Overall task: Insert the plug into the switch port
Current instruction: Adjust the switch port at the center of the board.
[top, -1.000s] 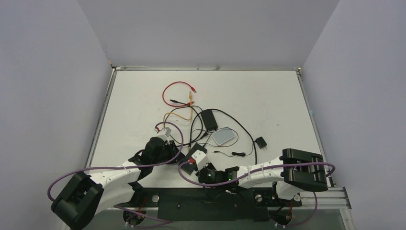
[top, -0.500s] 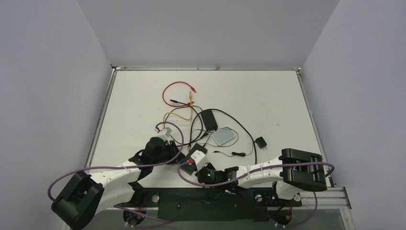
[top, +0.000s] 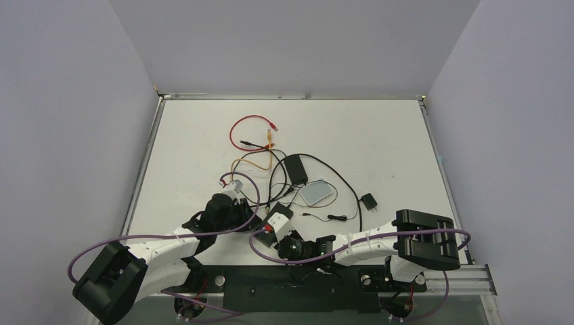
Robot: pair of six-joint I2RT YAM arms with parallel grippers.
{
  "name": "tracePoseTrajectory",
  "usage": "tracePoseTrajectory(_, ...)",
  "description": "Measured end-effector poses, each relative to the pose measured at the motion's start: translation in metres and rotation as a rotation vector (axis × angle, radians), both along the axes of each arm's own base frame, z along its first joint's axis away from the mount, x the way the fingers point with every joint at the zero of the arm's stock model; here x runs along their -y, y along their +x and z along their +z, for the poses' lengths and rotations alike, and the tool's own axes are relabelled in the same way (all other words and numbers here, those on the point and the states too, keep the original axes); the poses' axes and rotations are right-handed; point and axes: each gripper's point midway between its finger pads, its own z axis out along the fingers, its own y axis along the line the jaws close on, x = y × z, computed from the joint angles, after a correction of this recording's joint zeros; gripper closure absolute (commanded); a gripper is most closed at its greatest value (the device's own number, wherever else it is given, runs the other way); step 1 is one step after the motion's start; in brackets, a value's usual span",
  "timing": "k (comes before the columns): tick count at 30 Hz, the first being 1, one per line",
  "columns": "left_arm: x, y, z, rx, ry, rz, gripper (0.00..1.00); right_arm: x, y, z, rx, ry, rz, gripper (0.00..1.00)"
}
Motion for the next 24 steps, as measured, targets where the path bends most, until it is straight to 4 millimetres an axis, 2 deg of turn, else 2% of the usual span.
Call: tracePoseTrajectory(24, 0.0007, 0.0000, 0.0000, 0.002, -0.001, -0.005, 0.75, -0.0045, -0.0064, 0.0020, 0.004, 0.001, 0.029, 1.00)
